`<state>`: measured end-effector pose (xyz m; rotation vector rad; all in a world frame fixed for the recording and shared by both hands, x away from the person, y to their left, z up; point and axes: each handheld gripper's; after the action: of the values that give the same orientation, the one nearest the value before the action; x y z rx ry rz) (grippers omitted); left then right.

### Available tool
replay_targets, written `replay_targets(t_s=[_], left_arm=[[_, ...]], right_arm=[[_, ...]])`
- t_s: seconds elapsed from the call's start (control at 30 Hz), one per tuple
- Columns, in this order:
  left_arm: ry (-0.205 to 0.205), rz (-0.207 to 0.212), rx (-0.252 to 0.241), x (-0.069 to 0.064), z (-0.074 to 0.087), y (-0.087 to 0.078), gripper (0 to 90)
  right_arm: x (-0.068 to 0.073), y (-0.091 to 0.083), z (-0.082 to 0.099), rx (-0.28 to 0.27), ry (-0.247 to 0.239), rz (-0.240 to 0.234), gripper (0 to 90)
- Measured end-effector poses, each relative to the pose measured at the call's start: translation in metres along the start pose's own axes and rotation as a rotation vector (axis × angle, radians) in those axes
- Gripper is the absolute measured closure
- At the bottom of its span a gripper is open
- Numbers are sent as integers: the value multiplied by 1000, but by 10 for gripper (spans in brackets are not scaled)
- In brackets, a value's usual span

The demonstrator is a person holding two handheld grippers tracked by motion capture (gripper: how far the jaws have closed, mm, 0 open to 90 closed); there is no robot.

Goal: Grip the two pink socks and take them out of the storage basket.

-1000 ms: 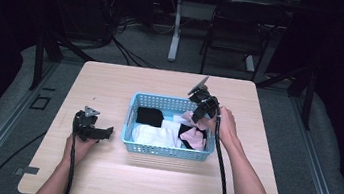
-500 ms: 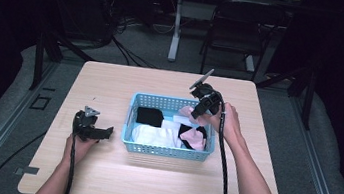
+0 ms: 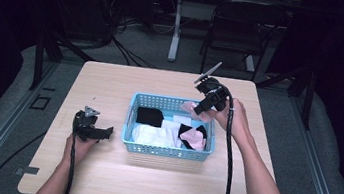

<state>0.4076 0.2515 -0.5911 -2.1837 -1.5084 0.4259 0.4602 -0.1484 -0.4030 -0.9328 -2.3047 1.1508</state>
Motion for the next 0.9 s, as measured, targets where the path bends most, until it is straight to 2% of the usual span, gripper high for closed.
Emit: replay_targets(t_s=[0.43, 0.77, 0.9], left_arm=[[0, 0, 0, 0, 0, 0, 68], [-1, 0, 1, 0, 0, 0, 68], [0, 0, 0, 0, 0, 0, 69]], right_arm=[[5, -35, -3, -25, -19, 4, 790], [2, -69, 10, -56, -29, 31, 789], [-4, -80, 19, -66, -9, 45, 789]])
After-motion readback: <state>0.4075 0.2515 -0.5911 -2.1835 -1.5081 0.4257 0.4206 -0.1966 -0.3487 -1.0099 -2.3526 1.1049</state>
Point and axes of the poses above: each handheld gripper's, and its own axes: y roughly forward along the jaws, z roughly out of its underside, x roughly to its left, and after that the axes turned 12 degrees about -x, right-handed
